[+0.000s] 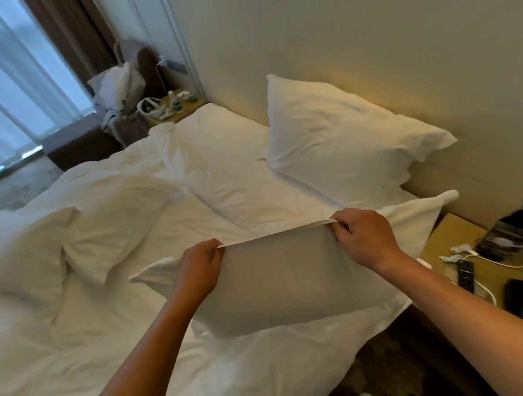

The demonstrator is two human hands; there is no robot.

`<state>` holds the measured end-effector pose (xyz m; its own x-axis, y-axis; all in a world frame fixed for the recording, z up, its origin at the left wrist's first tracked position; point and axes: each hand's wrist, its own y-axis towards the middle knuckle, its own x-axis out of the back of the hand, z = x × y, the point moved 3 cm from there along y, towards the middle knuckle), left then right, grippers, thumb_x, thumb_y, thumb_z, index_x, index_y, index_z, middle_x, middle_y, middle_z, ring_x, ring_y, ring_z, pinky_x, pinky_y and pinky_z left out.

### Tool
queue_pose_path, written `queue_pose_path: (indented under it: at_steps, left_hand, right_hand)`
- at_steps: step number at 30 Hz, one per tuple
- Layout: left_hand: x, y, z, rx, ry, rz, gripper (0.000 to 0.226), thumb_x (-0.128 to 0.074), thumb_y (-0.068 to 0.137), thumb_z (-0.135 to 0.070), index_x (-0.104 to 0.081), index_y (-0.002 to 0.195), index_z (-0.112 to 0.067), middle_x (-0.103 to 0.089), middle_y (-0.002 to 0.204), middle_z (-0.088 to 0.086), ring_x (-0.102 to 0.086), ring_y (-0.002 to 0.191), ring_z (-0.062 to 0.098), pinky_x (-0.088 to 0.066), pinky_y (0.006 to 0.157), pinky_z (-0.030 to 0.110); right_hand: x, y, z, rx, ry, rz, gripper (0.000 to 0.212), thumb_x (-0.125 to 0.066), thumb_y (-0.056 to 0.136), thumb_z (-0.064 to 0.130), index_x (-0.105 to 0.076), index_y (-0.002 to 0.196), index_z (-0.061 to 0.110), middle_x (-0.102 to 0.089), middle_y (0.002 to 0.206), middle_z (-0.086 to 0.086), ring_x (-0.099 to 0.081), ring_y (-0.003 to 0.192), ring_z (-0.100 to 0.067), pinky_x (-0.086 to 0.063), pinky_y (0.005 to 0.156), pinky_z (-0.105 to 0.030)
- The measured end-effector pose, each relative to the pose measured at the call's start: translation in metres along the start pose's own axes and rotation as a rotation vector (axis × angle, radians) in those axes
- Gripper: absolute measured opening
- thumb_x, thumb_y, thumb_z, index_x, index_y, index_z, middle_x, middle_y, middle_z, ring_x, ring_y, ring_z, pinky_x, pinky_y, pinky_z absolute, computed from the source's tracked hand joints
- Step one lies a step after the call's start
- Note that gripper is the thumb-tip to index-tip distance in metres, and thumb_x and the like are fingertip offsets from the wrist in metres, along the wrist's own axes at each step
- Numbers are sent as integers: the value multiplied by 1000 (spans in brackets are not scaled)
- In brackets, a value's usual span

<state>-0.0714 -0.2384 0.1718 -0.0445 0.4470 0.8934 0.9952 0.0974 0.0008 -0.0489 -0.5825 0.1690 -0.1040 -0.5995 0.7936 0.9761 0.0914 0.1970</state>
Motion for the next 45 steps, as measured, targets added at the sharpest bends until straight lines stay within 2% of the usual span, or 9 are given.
queue_pose_path:
  at_steps: [6,12,17,28,34,37,39,41,45]
  left_hand:
    - [-46,57,-96,-92,-29,46,23,-50,102,-29,-72,99,-31,-72,98,-5,-66,92,22,-57,79,42]
    - [-65,117,-159,-191,-15,46,22,-50,102,-28,-73,101,-28,-73,99,-4,-66,95,22,-53,77,37]
    - [-67,168,-183,-216,-1,25,24,-49,103,-31,-72,105,-27,-73,104,-2,-66,98,24,-56,82,43]
    - [-113,286,-147,-191,71,108,28,-46,105,-32,-72,112,-26,-70,111,-1,-65,103,25,-43,72,32]
    - [-171,313,-128,-153,9,255,27,-44,106,-29,-71,107,-24,-69,100,0,-63,89,21,-46,70,33]
    - [-183,326,-127,-111,-87,279,23,-46,105,-25,-67,96,-24,-65,83,-4,-61,74,18,-53,67,35]
    - [-189,336,-128,-114,-89,311,22,-45,105,-25,-64,94,-24,-63,79,-4,-62,73,21,-54,68,36]
    - [-196,344,-128,-130,-78,341,17,-47,105,-27,-64,100,-25,-64,84,-3,-64,76,23,-53,68,34]
    - [-205,351,-127,-153,-70,359,22,-50,105,-28,-64,120,-20,-68,101,2,-68,90,27,-53,77,34]
  right_hand:
    - [60,15,-82,-96,-31,-71,29,-59,98,31,-64,70,24,-64,70,7,-55,65,-17,-36,55,-34]
    - [94,38,-126,-155,-14,-146,48,-63,99,28,-40,57,35,-45,55,13,-46,58,-17,-28,50,-31]
    - [99,72,-143,-175,35,-155,45,-62,100,28,-45,58,26,-51,57,8,-48,56,-14,-33,53,-29]
    - [29,166,-175,-316,-4,18,42,-57,102,34,-61,63,20,-63,62,4,-59,61,-17,-49,61,-40]
    - [-23,182,-218,-441,-30,85,38,-56,103,34,-60,67,27,-65,66,8,-61,64,-15,-50,61,-36]
    - [-29,192,-228,-453,-71,83,23,-61,100,38,-61,79,31,-63,81,12,-60,72,-16,-48,62,-35]
    - [-28,201,-233,-446,-140,131,13,-67,96,42,-62,97,30,-59,97,11,-60,81,-18,-49,73,-37]
    - [-30,210,-241,-445,-255,189,14,-60,98,40,-63,103,27,-58,101,5,-60,86,-26,-46,83,-41]
    - [-31,217,-241,-470,-280,156,20,-48,103,28,-59,87,23,-61,87,1,-57,79,-28,-46,80,-43]
